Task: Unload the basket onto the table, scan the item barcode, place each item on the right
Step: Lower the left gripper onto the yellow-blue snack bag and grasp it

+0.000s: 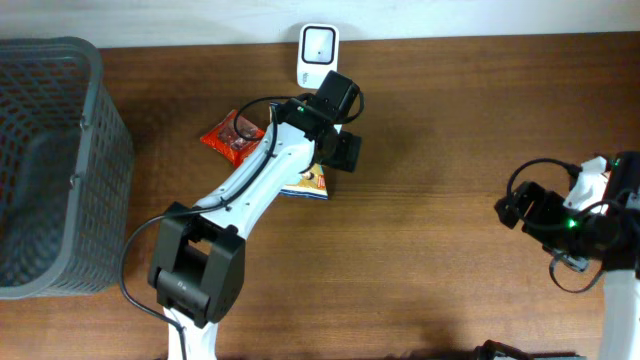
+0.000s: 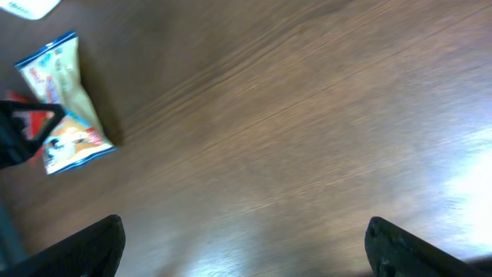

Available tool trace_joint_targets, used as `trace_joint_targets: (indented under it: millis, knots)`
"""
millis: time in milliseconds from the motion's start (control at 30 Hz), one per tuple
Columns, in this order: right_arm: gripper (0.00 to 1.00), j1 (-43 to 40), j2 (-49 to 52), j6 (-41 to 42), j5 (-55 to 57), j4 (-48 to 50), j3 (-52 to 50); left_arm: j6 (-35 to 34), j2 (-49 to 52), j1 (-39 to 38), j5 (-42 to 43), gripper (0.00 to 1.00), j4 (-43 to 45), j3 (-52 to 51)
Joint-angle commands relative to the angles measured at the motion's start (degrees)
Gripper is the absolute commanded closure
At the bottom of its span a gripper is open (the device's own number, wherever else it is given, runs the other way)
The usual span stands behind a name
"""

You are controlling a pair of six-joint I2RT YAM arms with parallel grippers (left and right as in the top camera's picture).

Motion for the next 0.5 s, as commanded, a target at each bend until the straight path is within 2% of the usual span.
trace_joint_targets:
  millis: [0, 333, 467]
  knots:
    - [0.01, 0.4, 2.1, -0.4, -8.3, 1.1, 0.8, 0.4, 2.1, 0.0, -0.8, 0.16, 0.5, 0.4]
    - [0.01, 0.5, 5.0, -0.4, -13.9, 5.8, 0.7, 0.5, 5.7, -1.3, -0.5, 0.05, -0.9, 0.3]
    - [0.01, 0.5, 5.0, -0.4, -13.8, 5.6, 0.7, 0.4, 5.9, -1.3, -4.5, 0.05, -0.2, 0.3]
